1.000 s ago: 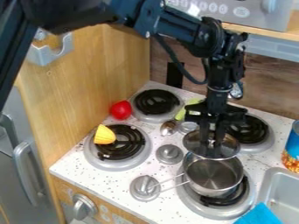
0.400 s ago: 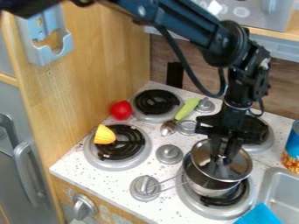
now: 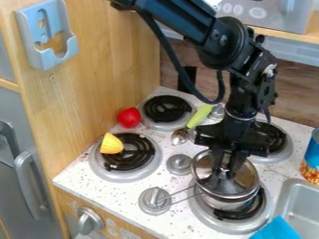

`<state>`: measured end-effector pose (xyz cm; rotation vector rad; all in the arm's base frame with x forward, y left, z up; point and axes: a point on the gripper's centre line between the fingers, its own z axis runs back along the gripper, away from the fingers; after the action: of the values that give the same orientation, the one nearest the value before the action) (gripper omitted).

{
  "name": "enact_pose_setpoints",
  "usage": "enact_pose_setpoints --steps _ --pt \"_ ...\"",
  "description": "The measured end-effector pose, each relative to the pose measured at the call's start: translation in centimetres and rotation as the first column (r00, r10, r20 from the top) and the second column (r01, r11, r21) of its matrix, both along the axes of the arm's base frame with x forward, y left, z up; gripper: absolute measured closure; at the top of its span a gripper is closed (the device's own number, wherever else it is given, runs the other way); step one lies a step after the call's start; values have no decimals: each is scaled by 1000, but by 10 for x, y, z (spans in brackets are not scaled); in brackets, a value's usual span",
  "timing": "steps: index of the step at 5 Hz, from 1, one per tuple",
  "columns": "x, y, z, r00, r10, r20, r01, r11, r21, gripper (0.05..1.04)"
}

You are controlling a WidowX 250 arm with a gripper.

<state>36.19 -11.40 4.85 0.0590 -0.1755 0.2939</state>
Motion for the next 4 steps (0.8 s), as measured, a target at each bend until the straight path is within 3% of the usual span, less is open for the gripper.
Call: enact_pose_setpoints --steps 4 --pt "11 0 -11 998 -45 47 45 999 -6 759"
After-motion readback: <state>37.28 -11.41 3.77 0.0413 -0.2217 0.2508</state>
